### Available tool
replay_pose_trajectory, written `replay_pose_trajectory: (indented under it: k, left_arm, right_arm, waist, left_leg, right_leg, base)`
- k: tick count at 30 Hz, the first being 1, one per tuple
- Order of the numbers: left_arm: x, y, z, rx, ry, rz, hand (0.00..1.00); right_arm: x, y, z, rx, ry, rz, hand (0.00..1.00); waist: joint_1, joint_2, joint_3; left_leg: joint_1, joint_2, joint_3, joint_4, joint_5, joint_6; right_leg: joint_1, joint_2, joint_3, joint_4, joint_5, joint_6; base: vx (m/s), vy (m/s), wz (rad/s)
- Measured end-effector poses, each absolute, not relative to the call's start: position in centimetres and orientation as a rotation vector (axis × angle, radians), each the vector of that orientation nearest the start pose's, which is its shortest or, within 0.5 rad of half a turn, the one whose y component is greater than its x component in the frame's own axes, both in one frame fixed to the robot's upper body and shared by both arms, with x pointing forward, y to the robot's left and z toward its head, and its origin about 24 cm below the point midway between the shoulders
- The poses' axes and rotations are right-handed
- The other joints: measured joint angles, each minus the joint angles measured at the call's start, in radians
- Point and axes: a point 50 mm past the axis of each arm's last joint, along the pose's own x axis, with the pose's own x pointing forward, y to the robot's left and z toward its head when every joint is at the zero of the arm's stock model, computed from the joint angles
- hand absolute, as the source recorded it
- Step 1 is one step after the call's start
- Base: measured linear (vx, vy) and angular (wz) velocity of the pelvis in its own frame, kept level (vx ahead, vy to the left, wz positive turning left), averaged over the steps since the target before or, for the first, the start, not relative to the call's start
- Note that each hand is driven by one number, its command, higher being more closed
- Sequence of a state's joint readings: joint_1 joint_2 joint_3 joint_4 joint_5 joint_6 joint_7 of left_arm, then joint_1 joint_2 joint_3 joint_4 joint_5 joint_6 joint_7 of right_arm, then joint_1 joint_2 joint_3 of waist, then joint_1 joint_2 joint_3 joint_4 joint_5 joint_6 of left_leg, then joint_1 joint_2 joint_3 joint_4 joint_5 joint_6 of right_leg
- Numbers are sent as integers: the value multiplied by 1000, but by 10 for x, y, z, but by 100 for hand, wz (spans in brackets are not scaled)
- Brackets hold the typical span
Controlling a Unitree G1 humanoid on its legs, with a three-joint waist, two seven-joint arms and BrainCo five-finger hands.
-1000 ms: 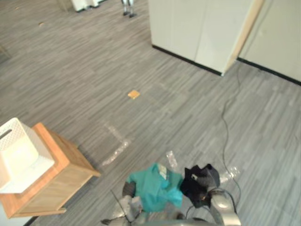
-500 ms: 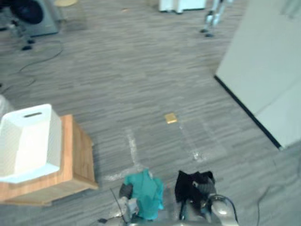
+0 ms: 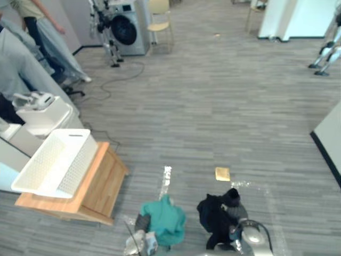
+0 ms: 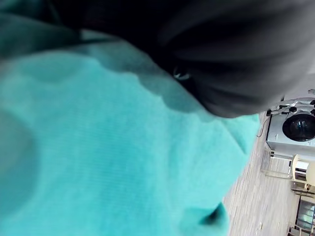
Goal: Tidy the bed and pick cloth on bed and put in laundry
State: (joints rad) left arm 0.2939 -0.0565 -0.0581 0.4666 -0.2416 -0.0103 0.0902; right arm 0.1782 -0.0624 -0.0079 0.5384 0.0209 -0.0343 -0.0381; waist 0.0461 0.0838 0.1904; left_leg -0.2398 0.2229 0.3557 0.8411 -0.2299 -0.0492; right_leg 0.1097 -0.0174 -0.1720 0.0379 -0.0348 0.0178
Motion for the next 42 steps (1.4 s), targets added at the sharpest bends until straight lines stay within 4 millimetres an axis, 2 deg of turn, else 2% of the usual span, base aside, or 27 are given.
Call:
replay_pose_trajectory:
  k: [3, 5, 6, 7, 8, 10, 11, 12, 13, 14, 17, 18, 20, 22, 23, 24, 25, 26, 27, 29, 30, 32, 34, 36, 37, 38, 42]
  left_arm:
    - [130, 136, -111, -252, 741, 169, 100]
    - [133, 133, -110, -236, 738, 140, 100]
    - [132, 130, -111, -233, 744, 131, 100]
    - [130, 129, -113, -227, 759, 124, 100]
    - [130, 128, -113, -225, 763, 121, 100]
    - [131, 128, -113, -218, 770, 115, 100]
    - [130, 128, -113, -211, 770, 112, 100]
    - [129, 128, -114, -209, 774, 113, 100]
    - [128, 131, -116, -193, 783, 114, 100]
    - [126, 132, -118, -175, 798, 105, 100]
    - [122, 136, -120, -145, 812, 96, 100]
    - [122, 137, -120, -136, 812, 94, 100]
    - [122, 143, -120, -114, 810, 93, 100]
    - [120, 145, -121, -107, 816, 94, 100]
    - [122, 146, -121, -94, 811, 89, 100]
    - [122, 147, -120, -91, 810, 89, 100]
    - [121, 151, -121, -62, 816, 82, 100]
    - [127, 141, -123, -77, 819, 67, 100]
    - [127, 137, -122, -92, 815, 68, 100]
    - [131, 131, -121, -122, 804, 76, 100]
    - [132, 128, -120, -137, 800, 77, 100]
    - [132, 130, -120, -136, 799, 84, 100]
    - [133, 132, -118, -131, 780, 85, 100]
    - [133, 131, -118, -132, 778, 83, 100]
    - [133, 131, -119, -129, 780, 82, 100]
    - [133, 131, -119, -127, 780, 81, 100]
    - [142, 139, -115, -43, 755, 21, 100]
  right_arm:
    - [157, -181, -108, -50, 693, -108, 100]
    - [158, -181, -108, -64, 696, -103, 100]
    - [159, -180, -108, -71, 694, -97, 100]
    - [157, -180, -110, -74, 705, -99, 100]
    - [155, -181, -112, -76, 720, -98, 100]
    - [149, -178, -117, -71, 748, -94, 100]
    - [148, -177, -118, -67, 752, -94, 100]
    - [146, -176, -119, -64, 759, -92, 100]
    - [144, -171, -121, -51, 769, -84, 100]
    - [145, -167, -120, -49, 764, -73, 100]
    - [151, -168, -114, -58, 719, -70, 100]
    - [153, -167, -112, -57, 709, -70, 100]
    - [159, -165, -107, -54, 667, -63, 100]
    - [165, -162, -105, -50, 651, -52, 100]
    - [163, -161, -106, -43, 657, -56, 100]
    - [162, -161, -106, -41, 660, -58, 100]
    - [154, -162, -109, -28, 679, -82, 100]
    - [151, -173, -110, -47, 692, -106, 100]
    - [152, -176, -109, -48, 688, -114, 100]
    - [159, -178, -100, -43, 635, -120, 100]
    - [157, -177, -95, -37, 612, -121, 100]
    - [162, -172, -90, -20, 577, -118, 100]
    - [164, -170, -93, 0, 582, -128, 100]
    - [163, -174, -97, 1, 607, -144, 100]
    - [159, -178, -102, -4, 636, -154, 100]
    - [157, -179, -103, -6, 645, -159, 100]
    - [150, -174, -107, 17, 670, -164, 100]
  waist:
    - [-5, -15, 8]
    - [-2, -20, 11]
    - [-4, -21, 11]
    - [-8, -16, 8]
    - [-6, -17, 6]
    - [-8, -30, -10]
    - [-11, -33, -10]
    - [-17, -46, -10]
    - [-40, -64, -6]
    - [-57, -58, 4]
    - [-64, -45, 15]
    - [-65, -48, 16]
    - [-73, -47, 17]
    - [-75, -40, 20]
    - [-81, -65, 6]
    - [-83, -69, 4]
    - [-94, -103, 4]
    - [-83, -45, 14]
    - [-80, -27, 16]
    - [-99, 3, 38]
    - [-90, 7, 46]
    - [-84, -10, 49]
    - [-85, -38, 46]
    - [-87, -36, 44]
    - [-85, -28, 39]
    - [-85, -27, 38]
    - [-97, -97, 13]
  left_leg:
    - [-3, -46, 195, -276, 4, 9]
    - [15, -64, 338, -415, 25, 44]
    - [40, -63, 426, -464, 45, 77]
    - [70, -63, 466, -481, 41, 158]
    - [83, -80, 463, -490, 19, 227]
    - [137, -174, 408, -566, 2, 237]
    - [157, -197, 381, -593, 2, 238]
    - [191, -230, 345, -626, 3, 238]
    - [254, -271, 252, -665, 2, 239]
    - [319, -276, 170, -682, 2, 239]
    - [413, -276, 28, -683, 3, 238]
    - [430, -276, -3, -682, 2, 234]
    - [466, -266, -121, -668, -28, 163]
    - [484, -244, -190, -651, -64, 99]
    - [484, -246, -243, -641, -81, 71]
    - [484, -249, -251, -640, -83, 68]
    - [495, -267, -317, -610, -117, 38]
    - [485, -230, -336, -550, -136, 34]
    - [468, -203, -337, -496, -136, 34]
    - [367, -143, -312, -221, -93, -34]
    - [283, -70, -270, -10, -48, -72]
    - [199, -7, -170, 119, -57, -53]
    - [145, 10, -29, -49, -82, -10]
    - [142, -18, -14, -319, -68, -27]
    - [147, -35, -28, -527, 78, -9]
    - [159, -48, -23, -555, 133, 13]
    - [178, -139, -7, -601, 133, 34]
  right_leg:
    - [63, -5, -110, -44, -20, 17]
    - [85, -12, -175, -43, -54, 36]
    - [110, -16, -212, -41, -82, 64]
    - [143, -19, -243, -30, -117, 100]
    - [153, -30, -258, -2, -138, 122]
    - [89, -123, -279, 272, -190, 185]
    - [50, -156, -274, 406, -184, 186]
    - [-13, -202, -253, 594, -143, 180]
    - [-112, -236, -176, 890, -94, 127]
    - [-173, -229, -125, 1055, -106, 108]
    - [-273, -248, -112, 1143, -134, 69]
    - [-302, -250, -108, 1131, -142, 69]
    - [-402, -224, -53, 976, -180, 78]
    - [-439, -114, 76, 635, -174, 78]
    - [-420, -45, 221, 306, -66, 73]
    - [-418, -41, 240, 275, -41, 79]
    - [-413, -41, 340, 224, 125, 122]
    - [-406, -17, 295, 293, 64, 101]
    - [-393, -23, 268, 300, 40, 92]
    - [-309, -22, 192, 284, -12, 75]
    - [-233, -13, 151, 249, -35, 47]
    - [-140, -20, 131, 182, -43, 38]
    - [-57, -69, 108, 99, -37, 43]
    - [-38, -91, 107, 74, -25, 66]
    - [-24, -99, 117, 58, -23, 89]
    - [-22, -103, 126, 56, -27, 99]
    - [-5, -181, 111, 16, -15, 128]
  base:
    - [376, -82, 103]
    - [385, -24, 107]
    - [392, 17, 93]
    - [405, 46, 90]
    - [437, 128, 81]
    - [460, 219, 82]
    - [509, 228, 93]
    - [558, 173, 146]
    - [691, 123, 205]
    - [573, 29, 201]
    - [486, -86, 169]
    - [507, -185, 190]
    - [392, -179, 163]
    - [416, -273, 126]
    - [391, -266, 122]
    - [475, -343, 165]
    - [388, -272, 140]
    - [541, -384, 139]
    - [378, -268, 110]
    - [361, -275, 105]
    - [320, -206, 77]
    - [274, -149, 49]
    - [215, -74, 24]
    - [224, 52, -13]
    - [333, 160, -37]
    - [357, 180, -20]
    - [233, 160, 4]
